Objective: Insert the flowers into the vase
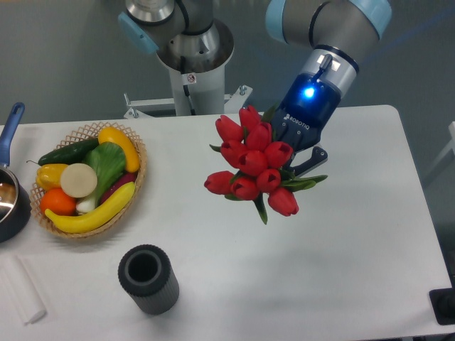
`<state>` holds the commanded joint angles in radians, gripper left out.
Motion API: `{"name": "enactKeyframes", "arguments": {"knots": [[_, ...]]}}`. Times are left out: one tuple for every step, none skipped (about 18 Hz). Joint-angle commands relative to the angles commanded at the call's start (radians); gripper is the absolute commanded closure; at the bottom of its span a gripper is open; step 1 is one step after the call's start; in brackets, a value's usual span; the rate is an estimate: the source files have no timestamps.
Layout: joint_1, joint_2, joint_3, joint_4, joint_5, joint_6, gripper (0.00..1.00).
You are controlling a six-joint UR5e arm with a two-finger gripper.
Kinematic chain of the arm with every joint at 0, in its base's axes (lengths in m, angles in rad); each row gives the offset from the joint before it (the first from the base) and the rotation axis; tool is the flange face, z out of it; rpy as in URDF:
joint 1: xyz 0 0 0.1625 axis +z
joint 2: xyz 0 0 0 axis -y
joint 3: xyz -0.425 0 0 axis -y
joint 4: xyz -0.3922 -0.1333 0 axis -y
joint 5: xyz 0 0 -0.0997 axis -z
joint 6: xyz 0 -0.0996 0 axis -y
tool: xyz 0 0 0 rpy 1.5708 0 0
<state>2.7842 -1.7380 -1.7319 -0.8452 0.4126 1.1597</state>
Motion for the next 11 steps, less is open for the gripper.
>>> {"name": "enactKeyframes", "arguments": {"knots": [[0.0,0.0,0.003,0.0,0.0,0.0,0.77],[-0.002,0.0,0.006,0.0,0.0,0.003,0.77],[-0.002,0.0,0.008,0.0,0.0,0.005,0.77],[-0.003,-0.002,0.011,0.003,0.0,0.005,0.77],[-0.003,-0.002,0.011,0.009,0.0,0.005,0.77],[-0.005,-0.002,0.011,0.015,0.0,0.005,0.77],[-0.005,-0.002,0.011,0.015,-0.002,0.005,0.77],[-0.009,-0.002,0.011,0.017,-0.005,0.005,0.77],[-0.012,-0.002,0.009,0.021,-0.026,0.005,0.77],[-0.012,-0.011,0.009,0.026,-0.059,0.006,0.77],[-0.012,-0.02,0.006,0.04,-0.098,0.006,0.77]]}}
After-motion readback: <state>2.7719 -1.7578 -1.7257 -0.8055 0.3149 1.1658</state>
